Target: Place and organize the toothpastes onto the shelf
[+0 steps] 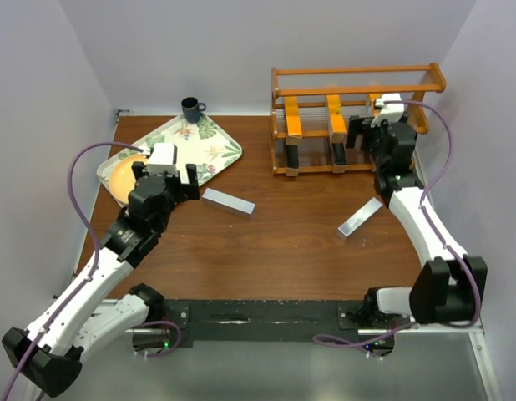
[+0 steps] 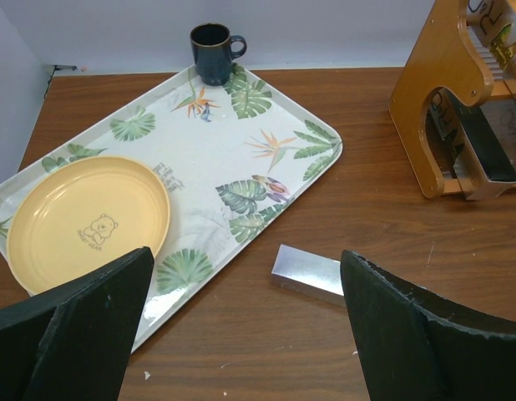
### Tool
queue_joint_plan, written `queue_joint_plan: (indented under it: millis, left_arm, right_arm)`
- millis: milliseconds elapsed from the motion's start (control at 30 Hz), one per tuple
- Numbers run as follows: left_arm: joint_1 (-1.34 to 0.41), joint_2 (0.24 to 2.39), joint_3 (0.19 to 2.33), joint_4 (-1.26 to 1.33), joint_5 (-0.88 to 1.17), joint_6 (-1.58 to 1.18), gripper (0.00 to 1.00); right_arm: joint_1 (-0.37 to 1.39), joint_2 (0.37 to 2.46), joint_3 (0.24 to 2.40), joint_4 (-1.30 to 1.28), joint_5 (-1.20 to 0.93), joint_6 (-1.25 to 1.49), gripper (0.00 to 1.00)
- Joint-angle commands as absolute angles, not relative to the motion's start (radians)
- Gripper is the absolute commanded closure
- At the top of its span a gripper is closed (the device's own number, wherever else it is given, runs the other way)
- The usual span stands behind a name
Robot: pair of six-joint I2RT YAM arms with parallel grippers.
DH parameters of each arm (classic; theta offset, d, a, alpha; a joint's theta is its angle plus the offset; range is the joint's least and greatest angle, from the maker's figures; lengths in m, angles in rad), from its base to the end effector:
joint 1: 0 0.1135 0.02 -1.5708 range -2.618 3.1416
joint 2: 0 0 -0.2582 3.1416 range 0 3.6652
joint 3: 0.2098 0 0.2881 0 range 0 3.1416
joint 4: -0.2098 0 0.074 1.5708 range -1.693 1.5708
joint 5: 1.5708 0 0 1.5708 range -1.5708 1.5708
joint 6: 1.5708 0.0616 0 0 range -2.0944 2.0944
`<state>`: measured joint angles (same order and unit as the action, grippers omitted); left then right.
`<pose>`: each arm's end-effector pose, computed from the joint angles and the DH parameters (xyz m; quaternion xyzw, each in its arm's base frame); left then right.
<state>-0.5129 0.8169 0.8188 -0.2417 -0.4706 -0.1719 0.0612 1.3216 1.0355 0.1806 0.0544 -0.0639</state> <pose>0.2317 -0.0984 0.3317 -0.0121 0.7783 -0.0289 0.6272 0.3778 0.0198 0.3275 -0.0283 0.7428 -0.0211 0.6686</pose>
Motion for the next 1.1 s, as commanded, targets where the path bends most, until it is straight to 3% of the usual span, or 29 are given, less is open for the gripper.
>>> queue_joint_plan:
  millis: [0, 267, 500, 800, 1067]
  left_arm:
    - [-0.496, 0.785, 0.810, -0.195, -0.446, -0.163, 0.00]
    - [-0.468, 0.770, 0.807, -0.202, -0.422, -0.170, 0.00]
    - [-0.448, 0.761, 0.795, -0.178, -0.364, -0.160, 0.00]
    - [-0.420, 0.756, 0.781, -0.170, -0.336, -0.158, 0.00]
    - [-0.413, 0.756, 0.779, -0.169, -0.293, -0.140, 0.00]
  right_arm:
    - [0.156, 1.177, 0.928, 0.181, 0.061, -0.008, 0.02]
    - [0.400, 0.999, 0.760, 0.170, -0.034, 0.055, 0.02]
    - [0.607, 1.023, 0.632, 0.326, -0.080, 0.120, 0.02]
    - [0.787, 1.336, 0.607, 0.587, -0.034, 0.087, 0.02]
    - [0.804, 1.606, 0.675, 0.716, -0.020, 0.048, 0.03]
